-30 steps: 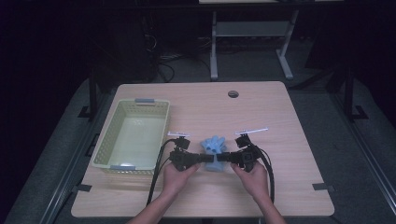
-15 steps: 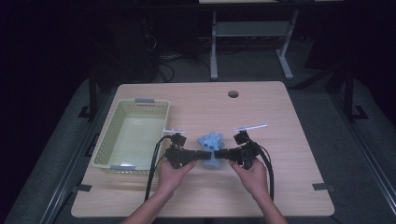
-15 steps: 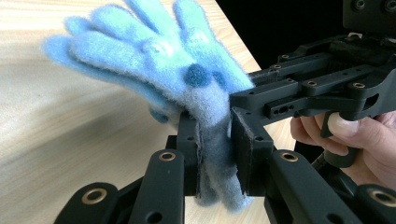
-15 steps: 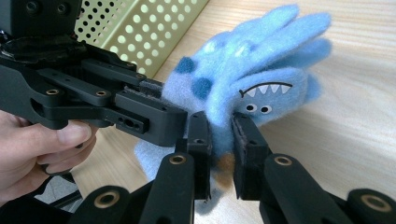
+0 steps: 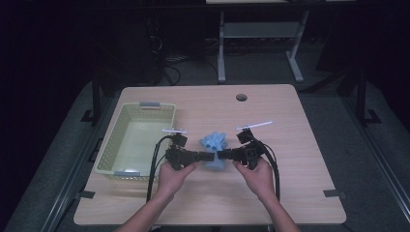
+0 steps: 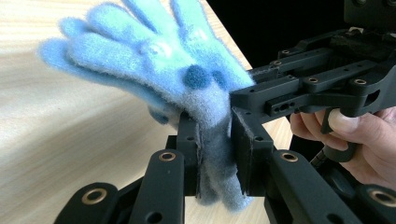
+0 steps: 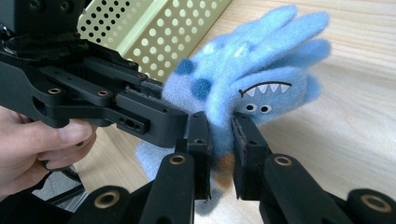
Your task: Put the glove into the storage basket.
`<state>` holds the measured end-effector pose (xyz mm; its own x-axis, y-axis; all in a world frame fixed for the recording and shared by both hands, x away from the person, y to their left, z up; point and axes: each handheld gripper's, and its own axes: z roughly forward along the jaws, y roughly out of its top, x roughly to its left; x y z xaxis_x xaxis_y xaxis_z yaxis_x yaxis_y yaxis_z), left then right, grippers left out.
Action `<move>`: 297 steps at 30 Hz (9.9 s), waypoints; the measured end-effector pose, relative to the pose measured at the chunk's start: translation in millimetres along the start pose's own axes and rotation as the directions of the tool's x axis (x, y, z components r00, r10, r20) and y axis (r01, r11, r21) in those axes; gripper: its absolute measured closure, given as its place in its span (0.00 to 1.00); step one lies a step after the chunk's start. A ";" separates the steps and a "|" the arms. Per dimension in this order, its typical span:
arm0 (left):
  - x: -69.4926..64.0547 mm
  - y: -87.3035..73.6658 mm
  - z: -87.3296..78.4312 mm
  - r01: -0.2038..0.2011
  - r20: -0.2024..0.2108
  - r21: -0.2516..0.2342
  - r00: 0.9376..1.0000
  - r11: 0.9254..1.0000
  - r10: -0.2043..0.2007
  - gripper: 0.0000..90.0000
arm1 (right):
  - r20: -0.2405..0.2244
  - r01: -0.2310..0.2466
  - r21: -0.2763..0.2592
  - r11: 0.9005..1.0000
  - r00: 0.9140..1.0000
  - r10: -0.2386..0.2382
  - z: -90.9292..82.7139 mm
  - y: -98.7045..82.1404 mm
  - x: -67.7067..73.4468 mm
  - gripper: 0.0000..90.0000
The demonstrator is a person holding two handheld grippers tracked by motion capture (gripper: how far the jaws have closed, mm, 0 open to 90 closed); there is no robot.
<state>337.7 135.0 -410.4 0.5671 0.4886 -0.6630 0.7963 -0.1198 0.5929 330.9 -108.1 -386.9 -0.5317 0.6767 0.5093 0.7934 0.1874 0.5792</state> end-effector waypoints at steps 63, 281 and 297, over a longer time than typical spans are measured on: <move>17.1 29.0 -116.8 -0.015 -0.072 -0.103 0.997 0.995 0.007 0.82 | -0.049 0.185 0.054 0.981 0.982 -0.183 46.2 88.3 86.1 0.88; 35.5 41.4 -122.6 -0.005 -0.252 -0.008 0.968 1.000 0.003 0.44 | -0.230 0.050 -0.034 0.998 0.971 -0.056 49.7 83.6 2.7 0.40; 30.1 43.8 -108.8 -0.016 -0.228 0.003 0.974 1.000 0.016 0.40 | -0.217 0.024 -0.047 0.999 0.976 -0.033 29.4 75.5 -13.3 0.39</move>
<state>366.8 238.5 -354.7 0.5170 0.6707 -0.5318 0.7881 -0.1304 0.6016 406.6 -82.0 -368.7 -0.6093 0.4996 0.6157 0.7659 0.1699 0.6201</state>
